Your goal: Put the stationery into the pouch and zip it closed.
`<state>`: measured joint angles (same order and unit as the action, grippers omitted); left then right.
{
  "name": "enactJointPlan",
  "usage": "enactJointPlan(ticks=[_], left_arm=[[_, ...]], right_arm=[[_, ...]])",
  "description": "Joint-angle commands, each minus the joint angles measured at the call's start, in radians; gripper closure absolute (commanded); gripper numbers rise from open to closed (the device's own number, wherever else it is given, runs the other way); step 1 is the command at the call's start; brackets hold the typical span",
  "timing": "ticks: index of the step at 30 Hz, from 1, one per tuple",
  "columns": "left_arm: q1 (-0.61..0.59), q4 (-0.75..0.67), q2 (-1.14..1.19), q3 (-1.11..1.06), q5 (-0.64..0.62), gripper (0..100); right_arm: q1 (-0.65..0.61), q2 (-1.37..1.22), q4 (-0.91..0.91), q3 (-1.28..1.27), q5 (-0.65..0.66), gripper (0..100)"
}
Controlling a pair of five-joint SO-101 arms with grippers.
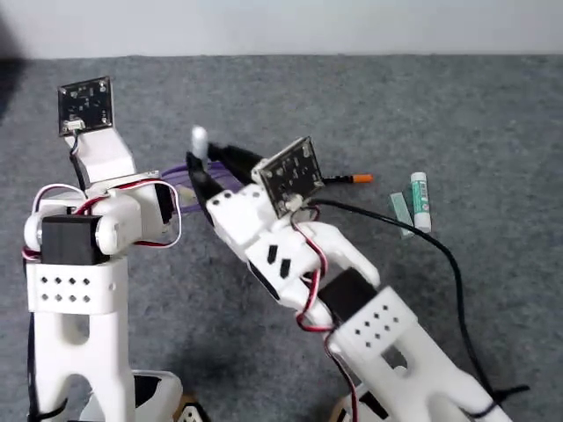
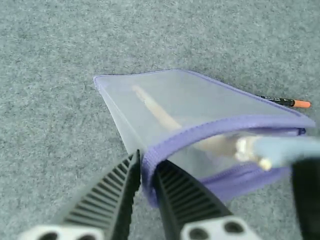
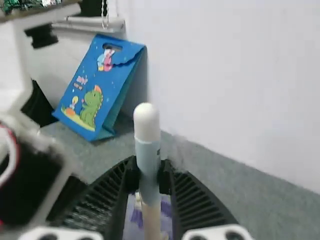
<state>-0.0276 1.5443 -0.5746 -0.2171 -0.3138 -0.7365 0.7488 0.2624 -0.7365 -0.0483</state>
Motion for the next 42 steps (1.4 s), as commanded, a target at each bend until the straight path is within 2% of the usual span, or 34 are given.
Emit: enactJointPlan(ticks=[1,7,12,17,30,35,42], left_arm=[[0.005,-0.018,-0.006,0.015,-0.011,98],[0.005,-0.021,-0.002,0.015,-0.011,98],[0.005,-0.02,-0.003,0.015,-0.011,98],[0.005,-0.02,-0.005,0.015,-0.011,98],[0.003,-0.018,-0.008,0.013,-0.008,98],[0.003,-0.018,-0.008,0.013,-0.006,98],[-0.052,-0.018,-0.008,0.013,-0.005,98]], right_arm=[[-0.018,0.09,0.162,0.009,0.008,97.8],[-0.045,0.108,0.265,0.026,0.011,81.5],[-0.044,0.11,0.331,0.091,0.008,85.3],[-0.002,0.11,0.479,0.207,0.006,88.3],[0.407,0.042,0.912,0.261,0.011,88.3],[0.568,-0.099,0.967,0.27,0.015,88.3],[0.654,-0.42,1.018,0.425,0.129,88.2]])
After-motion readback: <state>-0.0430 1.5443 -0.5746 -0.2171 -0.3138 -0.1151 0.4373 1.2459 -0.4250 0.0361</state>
